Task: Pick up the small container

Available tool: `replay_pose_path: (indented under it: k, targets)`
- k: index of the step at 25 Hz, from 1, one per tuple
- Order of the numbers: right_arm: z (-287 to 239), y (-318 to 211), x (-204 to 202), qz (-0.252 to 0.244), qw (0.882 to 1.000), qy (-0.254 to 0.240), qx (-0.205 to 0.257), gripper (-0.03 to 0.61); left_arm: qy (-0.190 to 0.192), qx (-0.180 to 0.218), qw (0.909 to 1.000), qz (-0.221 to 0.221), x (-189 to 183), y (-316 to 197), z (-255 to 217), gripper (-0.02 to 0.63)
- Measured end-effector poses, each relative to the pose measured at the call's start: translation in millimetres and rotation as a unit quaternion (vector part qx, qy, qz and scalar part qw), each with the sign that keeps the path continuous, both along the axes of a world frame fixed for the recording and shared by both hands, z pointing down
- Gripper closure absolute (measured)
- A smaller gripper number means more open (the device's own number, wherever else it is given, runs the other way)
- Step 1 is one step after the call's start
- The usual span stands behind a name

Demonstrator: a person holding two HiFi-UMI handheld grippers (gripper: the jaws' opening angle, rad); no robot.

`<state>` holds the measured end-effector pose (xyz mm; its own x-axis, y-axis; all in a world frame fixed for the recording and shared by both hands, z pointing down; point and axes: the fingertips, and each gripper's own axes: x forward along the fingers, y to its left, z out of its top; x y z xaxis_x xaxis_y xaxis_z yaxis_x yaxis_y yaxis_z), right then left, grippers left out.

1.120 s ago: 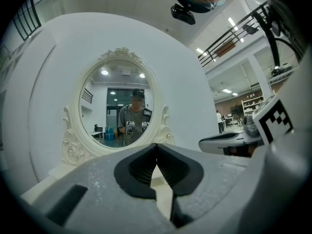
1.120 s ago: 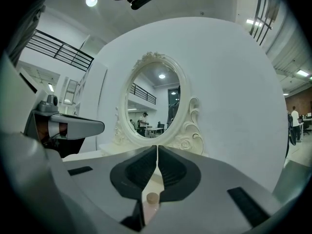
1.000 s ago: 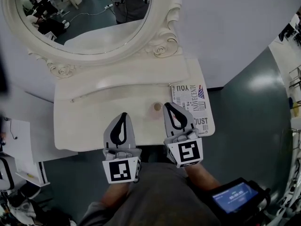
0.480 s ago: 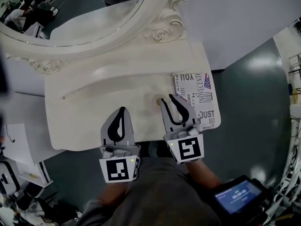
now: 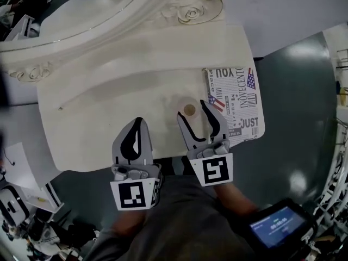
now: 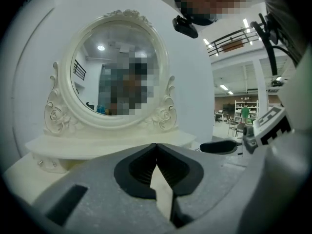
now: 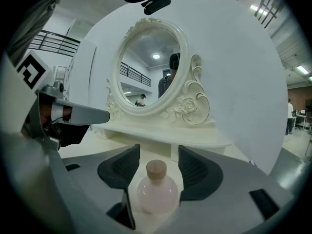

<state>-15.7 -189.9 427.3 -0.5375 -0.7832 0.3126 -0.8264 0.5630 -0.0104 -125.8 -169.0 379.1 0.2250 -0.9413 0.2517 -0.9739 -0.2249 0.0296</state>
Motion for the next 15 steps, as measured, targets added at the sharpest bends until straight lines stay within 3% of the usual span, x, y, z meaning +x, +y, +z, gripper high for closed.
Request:
replay_pose_path:
  k: [15]
  targets:
    - [47,1,-7,0.022,0.999,0.034,-0.030,0.356,0.009,-0.044,0.9990,0.005,-14,-11,42,0.600]
